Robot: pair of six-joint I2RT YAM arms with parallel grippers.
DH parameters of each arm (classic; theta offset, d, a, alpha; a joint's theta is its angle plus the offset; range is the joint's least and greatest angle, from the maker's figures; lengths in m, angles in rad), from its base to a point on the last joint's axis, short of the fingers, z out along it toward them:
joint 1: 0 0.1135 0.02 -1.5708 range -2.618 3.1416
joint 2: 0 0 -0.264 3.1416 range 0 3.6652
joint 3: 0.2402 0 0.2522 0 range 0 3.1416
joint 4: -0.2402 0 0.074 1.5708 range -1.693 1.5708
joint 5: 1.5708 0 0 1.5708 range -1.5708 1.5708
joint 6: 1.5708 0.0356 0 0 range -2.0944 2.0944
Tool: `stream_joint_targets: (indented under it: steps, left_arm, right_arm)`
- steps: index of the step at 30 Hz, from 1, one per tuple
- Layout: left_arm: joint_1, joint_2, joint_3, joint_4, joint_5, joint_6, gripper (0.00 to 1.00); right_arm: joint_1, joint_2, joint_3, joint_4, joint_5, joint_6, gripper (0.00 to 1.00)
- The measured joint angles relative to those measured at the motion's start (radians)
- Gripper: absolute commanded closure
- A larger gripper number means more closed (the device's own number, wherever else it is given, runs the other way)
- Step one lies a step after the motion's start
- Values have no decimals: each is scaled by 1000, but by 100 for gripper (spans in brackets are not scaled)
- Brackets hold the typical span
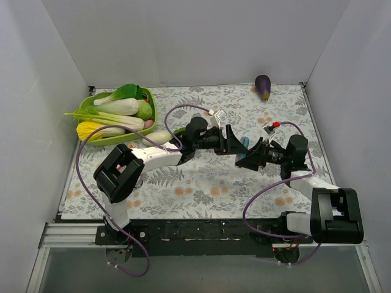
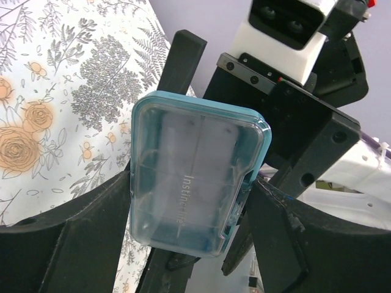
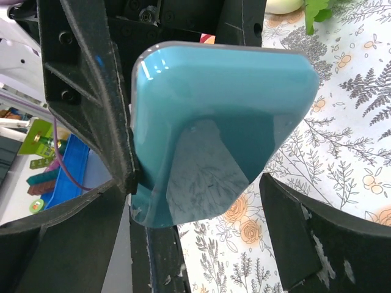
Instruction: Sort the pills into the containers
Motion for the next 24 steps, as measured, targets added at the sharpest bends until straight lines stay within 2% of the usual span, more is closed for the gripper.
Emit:
stream_joint_targets:
  steps: [8, 11, 12, 15, 18, 21, 22, 24]
  left_arm:
    - [-2, 0, -25, 75, 23, -40, 77]
    - [-1, 0, -26, 95, 29, -48, 76]
    - [-1, 0, -26, 102, 33, -49, 76]
    - [3, 0, -27, 124, 48, -49, 74]
    - [6, 0, -37, 148, 60, -56, 71]
    - [6, 0, -53, 182, 66, -67, 63]
    - [6, 0, -56, 189, 69, -71, 54]
    - [8, 0, -64, 209, 74, -78, 46]
  right_arm:
    - [5, 11, -1, 59, -34, 74, 15]
    - [7, 12, -1, 79, -51, 97, 24]
    - [10, 12, -1, 86, -56, 104, 33]
    - [9, 12, -2, 107, -56, 135, 50]
    - [10, 6, -5, 117, -57, 143, 61]
    - [10, 0, -10, 124, -61, 145, 64]
    - [10, 0, -10, 125, -64, 146, 65]
    - [10, -1, -9, 130, -67, 148, 66]
